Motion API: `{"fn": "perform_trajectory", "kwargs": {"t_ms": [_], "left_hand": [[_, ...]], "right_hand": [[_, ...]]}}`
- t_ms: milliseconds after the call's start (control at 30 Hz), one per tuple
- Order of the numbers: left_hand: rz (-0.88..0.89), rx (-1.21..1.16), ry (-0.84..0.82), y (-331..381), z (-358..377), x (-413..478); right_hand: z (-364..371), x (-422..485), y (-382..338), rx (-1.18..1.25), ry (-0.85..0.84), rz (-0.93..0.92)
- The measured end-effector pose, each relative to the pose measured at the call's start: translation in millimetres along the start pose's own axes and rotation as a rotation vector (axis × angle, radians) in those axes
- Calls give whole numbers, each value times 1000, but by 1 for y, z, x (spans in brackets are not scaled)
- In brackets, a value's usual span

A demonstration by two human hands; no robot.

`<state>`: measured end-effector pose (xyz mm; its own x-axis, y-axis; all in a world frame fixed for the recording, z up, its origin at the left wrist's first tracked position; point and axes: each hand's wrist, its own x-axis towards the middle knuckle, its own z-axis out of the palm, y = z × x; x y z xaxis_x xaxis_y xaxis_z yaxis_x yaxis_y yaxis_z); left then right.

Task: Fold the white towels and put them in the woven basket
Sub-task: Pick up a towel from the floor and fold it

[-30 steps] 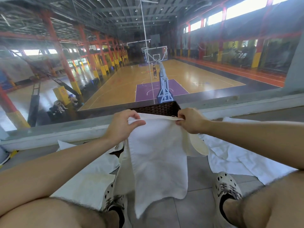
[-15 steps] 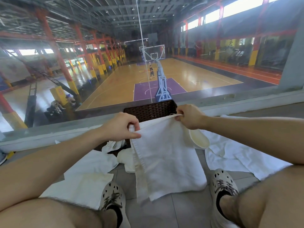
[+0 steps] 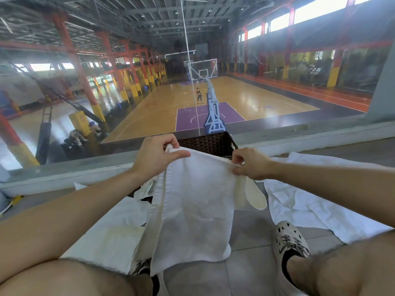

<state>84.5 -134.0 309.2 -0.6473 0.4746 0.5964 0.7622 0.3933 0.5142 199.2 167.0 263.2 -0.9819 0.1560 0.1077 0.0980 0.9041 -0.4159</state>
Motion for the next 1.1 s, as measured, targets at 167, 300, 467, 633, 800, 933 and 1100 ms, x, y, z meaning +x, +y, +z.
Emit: {"fn": "perform_trajectory", "kwargs": {"t_ms": [167, 300, 467, 633, 800, 933, 1100], "left_hand": [[0, -5, 45, -5, 2, 3], [-15, -55, 89, -15, 6, 12], [-77, -1, 65, -41, -4, 13], [-189, 100, -106, -70, -24, 7], [-181, 177, -163, -67, -30, 3], [-171, 200, -94, -60, -36, 6], [-81, 222, 44, -47, -42, 2]], "right_hand": [[13, 2, 14, 34, -24, 46], [37, 3, 33, -74, -240, 70], [35, 12, 50, -78, -184, 127], [-16, 10, 53, 52, 152, 167], [-54, 1, 44, 80, 332, 166], [-68, -12, 36, 102, 341, 192], [-77, -30, 29, 120, 425, 167]]}}
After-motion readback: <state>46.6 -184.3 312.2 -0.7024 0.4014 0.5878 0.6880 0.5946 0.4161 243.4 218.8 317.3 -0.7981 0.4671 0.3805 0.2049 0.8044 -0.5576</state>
